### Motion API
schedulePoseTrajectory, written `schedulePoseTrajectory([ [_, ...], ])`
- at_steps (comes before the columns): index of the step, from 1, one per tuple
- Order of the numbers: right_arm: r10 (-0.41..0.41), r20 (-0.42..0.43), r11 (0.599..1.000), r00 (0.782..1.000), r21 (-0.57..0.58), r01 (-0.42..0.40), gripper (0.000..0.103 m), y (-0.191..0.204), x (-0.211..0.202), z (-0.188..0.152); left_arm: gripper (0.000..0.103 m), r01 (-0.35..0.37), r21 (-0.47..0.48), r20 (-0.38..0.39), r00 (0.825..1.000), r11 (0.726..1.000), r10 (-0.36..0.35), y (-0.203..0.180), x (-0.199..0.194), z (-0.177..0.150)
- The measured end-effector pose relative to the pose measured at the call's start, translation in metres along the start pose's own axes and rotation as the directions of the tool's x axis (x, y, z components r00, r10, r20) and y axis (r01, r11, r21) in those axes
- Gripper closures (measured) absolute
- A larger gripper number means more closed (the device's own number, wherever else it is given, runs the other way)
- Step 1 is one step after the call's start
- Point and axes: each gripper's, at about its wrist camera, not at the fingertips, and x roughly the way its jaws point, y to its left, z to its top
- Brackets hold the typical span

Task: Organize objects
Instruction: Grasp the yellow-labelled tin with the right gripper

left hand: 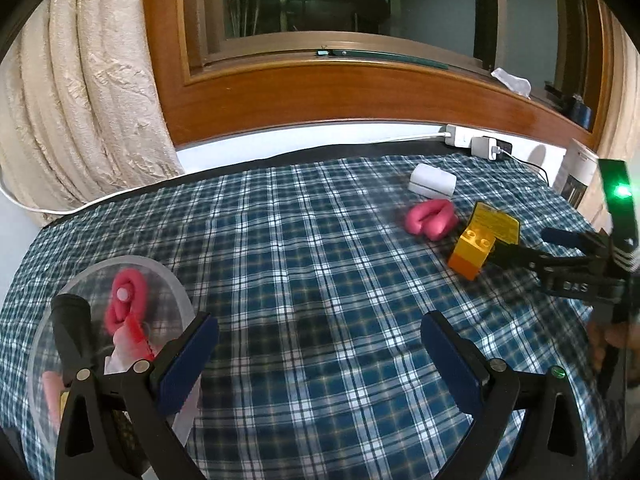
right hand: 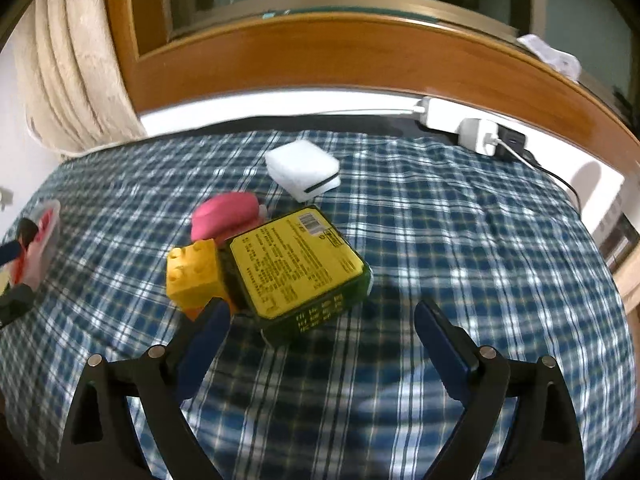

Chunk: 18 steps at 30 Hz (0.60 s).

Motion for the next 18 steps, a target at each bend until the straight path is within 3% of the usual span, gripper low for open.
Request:
schedulePoseTrajectory([
  [13, 0.065, -0.054, 0.995, 0.996, -0.075, -0.068, 0.009, 0.007, 0.027, 0.017, 0.001, 0.010, 0.019, -0.032, 0.999, 1.000, -0.010, -0.012, 0.017, 0.007],
  [18, 0.085, -0.060, 0.995, 0.995, -0.054, -0.088, 0.024, 0.005, 0.028, 0.015, 0.001, 0.028, 0.026, -0.049, 0.998, 0.999, -0.027, -0.020, 0.027, 0.011],
])
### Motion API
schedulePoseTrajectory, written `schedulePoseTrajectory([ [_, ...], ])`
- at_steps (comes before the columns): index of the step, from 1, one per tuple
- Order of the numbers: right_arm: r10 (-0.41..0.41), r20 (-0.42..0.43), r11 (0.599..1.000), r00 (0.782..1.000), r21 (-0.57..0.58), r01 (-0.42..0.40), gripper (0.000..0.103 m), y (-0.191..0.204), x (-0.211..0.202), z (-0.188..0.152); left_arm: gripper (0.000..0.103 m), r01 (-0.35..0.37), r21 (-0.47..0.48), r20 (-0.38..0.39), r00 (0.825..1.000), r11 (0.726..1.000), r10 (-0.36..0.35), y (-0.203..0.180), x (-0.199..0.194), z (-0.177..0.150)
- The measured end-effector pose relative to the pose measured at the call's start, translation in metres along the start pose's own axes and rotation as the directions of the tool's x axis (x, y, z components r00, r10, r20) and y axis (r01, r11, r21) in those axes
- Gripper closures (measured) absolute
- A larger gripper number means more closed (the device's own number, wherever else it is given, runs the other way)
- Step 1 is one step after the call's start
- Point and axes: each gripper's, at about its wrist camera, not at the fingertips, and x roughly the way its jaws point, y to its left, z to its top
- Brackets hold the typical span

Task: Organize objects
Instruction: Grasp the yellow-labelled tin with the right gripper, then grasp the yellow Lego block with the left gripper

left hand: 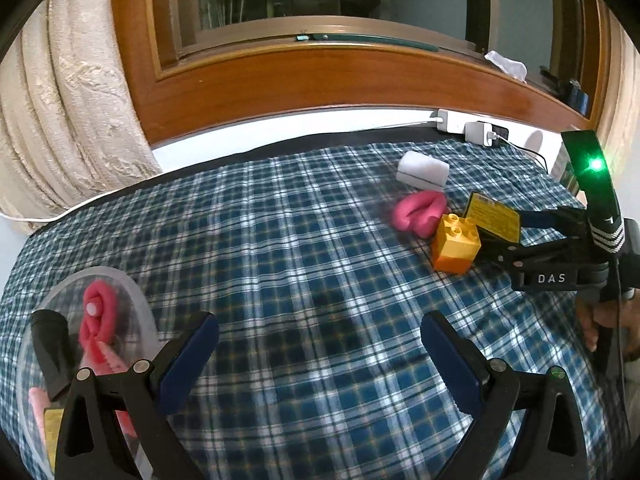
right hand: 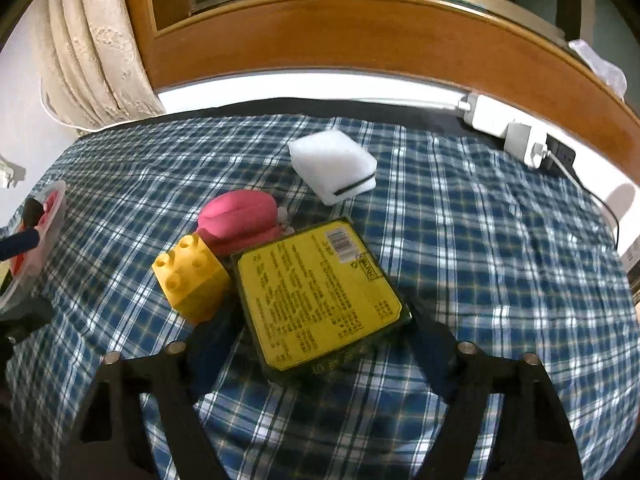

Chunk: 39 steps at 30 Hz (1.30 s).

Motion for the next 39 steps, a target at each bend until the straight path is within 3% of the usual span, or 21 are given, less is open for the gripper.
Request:
schedulePoseTrajectory([
  [7, -0.013, 0.002, 1.000, 1.000, 0.026, 0.013, 0.024, -0.002, -0.005, -0.007, 0.001, 0.025, -0.001, -0.023, 0.999, 1.000, -0.026, -0.014, 0.012, 0.005],
  [23, -0.173, -0.006, 0.975, 0.985, 0.142, 0.173, 0.024, -0.044, -0.035, -0.038, 0.001, 0.067, 0.059, -0.052, 0.997, 0.996, -0.064, -0.056, 0.038, 0.022],
  [39, -0.200, -0.018, 0.958, 0.980, 0.205, 0.200, 0.024, -0.061, -0.038, -0.041, 0.001, 0.081, 0.072, -0.059, 0.995, 0.994, -0.077, -0.091, 0.060, 0.035],
])
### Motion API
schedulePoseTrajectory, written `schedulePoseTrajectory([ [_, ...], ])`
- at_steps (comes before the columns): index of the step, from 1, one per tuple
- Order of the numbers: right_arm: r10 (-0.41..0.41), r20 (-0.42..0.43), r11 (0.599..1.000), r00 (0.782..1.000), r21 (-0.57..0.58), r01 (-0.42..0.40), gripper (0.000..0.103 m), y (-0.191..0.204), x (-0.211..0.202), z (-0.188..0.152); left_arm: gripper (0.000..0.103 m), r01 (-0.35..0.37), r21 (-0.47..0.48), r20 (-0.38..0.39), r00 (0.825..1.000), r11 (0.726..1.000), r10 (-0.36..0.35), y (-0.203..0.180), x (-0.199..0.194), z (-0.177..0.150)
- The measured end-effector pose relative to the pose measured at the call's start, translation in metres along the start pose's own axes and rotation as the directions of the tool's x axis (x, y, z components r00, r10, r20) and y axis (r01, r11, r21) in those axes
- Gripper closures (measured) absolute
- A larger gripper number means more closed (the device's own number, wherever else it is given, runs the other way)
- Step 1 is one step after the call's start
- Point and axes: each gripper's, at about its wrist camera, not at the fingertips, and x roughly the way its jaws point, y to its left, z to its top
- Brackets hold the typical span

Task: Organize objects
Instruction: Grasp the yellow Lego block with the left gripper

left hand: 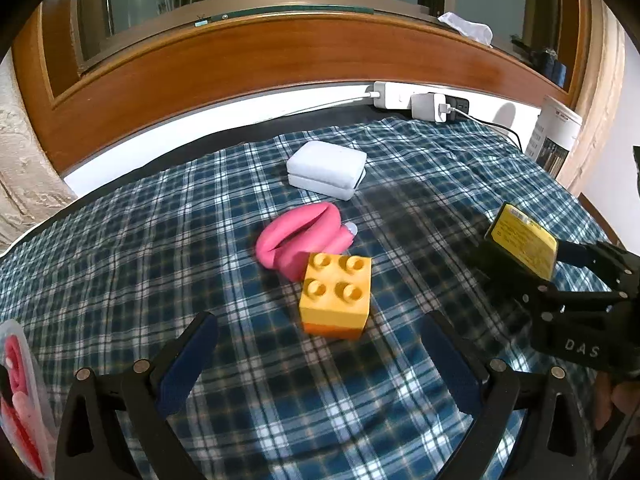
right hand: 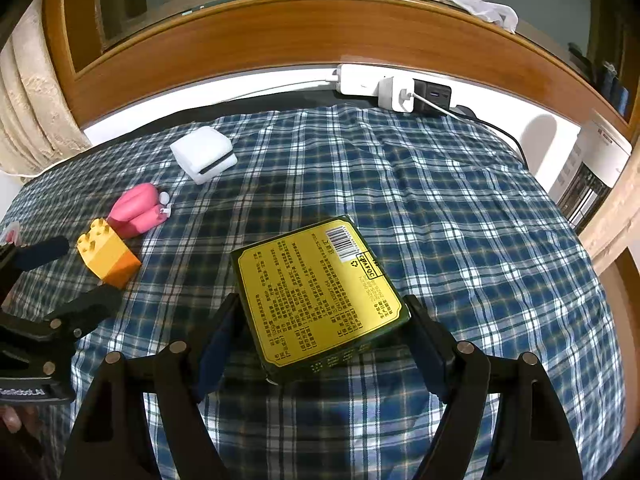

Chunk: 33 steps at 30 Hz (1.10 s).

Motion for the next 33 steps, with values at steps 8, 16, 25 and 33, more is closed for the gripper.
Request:
schedulePoseTrajectory([
  [8, -0.003, -0.019, 1.000, 1.000, 0.024, 0.004, 0.024, -0.004, 0.003, 0.000, 0.001, -0.004, -0.026, 0.004, 1.000, 1.000, 0.004, 0.001, 0.009, 0.003],
  [16, -0.006, -0.020, 1.000, 1.000, 0.021, 0.007, 0.024, -0.004, 0.004, 0.000, 0.015, 0.003, -0.030, 0.009, 1.000, 1.000, -0.003, 0.001, 0.014, 0.006],
  [25, -0.003, -0.020, 1.000, 1.000, 0.018, 0.004, 0.024, -0.002, 0.004, 0.000, 0.061, 0.036, -0.060, 0.001, 0.999, 0.998, -0.036, 0.007, 0.016, 0.006],
  [33, 0.040, -0.007, 0.999, 0.999, 0.030, -0.040, 0.026, -0.004, 0.002, 0.001, 0.070, 0.036, -0.057, 0.015, 0.999, 0.998, -0.035, 0.007, 0.009, 0.002],
])
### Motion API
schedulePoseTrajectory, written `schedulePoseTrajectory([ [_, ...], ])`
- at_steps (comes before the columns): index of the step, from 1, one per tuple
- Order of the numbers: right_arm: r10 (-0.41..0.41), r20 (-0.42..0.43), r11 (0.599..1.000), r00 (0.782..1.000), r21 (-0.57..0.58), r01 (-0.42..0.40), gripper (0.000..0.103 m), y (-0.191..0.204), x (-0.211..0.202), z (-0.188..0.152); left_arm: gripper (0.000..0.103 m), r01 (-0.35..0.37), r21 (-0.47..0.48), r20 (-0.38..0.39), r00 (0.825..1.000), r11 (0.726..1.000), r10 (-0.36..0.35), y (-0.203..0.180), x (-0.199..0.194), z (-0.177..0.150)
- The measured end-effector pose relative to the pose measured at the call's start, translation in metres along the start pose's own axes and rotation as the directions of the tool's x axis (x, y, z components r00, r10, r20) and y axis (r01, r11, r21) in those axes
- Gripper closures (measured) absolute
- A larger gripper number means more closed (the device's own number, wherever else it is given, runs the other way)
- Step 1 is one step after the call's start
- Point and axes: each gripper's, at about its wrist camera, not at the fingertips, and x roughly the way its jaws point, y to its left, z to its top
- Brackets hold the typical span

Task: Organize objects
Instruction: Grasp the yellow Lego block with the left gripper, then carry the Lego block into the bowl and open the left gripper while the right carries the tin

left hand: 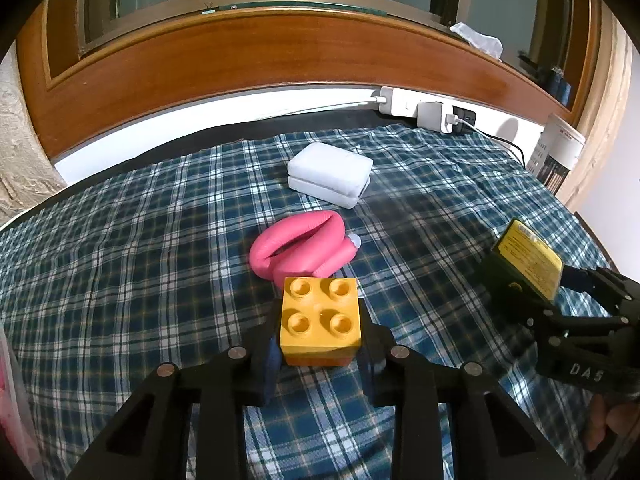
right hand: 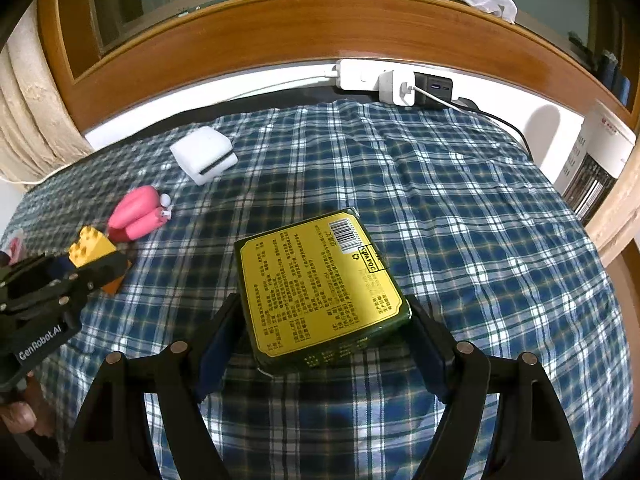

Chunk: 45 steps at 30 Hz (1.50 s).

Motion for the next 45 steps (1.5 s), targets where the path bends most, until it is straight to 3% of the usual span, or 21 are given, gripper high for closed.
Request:
schedulePoseTrajectory([
  [28, -0.086, 0.106, 0.994, 0.991, -0.055, 0.092, 0.027, 0.019, -0.021, -0.003, 0.070, -0.055, -0.030, 0.071, 0.996, 0.998, 0.057, 0.013, -0.047, -0.022],
  [45, -0.080, 0.172, 0.991, 0.982, -0.090, 0.097, 0.027, 0.037, -0.039, -0.005, 0.070, -0.076, -0.072, 0.087, 0.993, 0.995, 0.082, 0.034, -0.065, -0.032],
])
